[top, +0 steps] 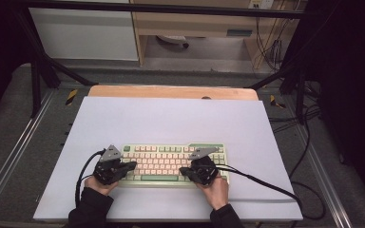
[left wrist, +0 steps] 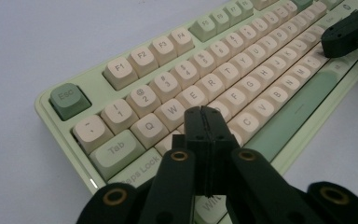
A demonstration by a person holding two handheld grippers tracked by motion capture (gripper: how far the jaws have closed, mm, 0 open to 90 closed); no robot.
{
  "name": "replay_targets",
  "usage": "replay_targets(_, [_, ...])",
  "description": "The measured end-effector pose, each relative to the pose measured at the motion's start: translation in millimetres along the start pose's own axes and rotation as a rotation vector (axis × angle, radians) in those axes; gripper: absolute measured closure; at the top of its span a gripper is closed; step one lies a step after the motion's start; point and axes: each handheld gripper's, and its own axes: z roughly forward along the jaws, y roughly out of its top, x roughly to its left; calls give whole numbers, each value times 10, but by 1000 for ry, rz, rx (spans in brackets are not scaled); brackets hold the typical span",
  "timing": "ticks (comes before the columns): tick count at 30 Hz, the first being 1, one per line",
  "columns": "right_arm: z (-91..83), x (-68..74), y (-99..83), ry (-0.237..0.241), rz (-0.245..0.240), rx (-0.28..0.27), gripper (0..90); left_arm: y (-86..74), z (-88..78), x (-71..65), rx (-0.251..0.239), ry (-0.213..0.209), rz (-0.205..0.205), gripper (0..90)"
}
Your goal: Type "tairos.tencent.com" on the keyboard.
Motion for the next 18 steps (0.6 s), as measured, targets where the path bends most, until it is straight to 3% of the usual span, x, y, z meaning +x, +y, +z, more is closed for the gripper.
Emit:
replay_targets(9, [8,4,-9,-10,-8,11,900,0,-3,-3,0,1,1,897])
replay_targets(18, [-103,1,18,-16,-13,-6,900,0,-8,-5,0,1,4,897])
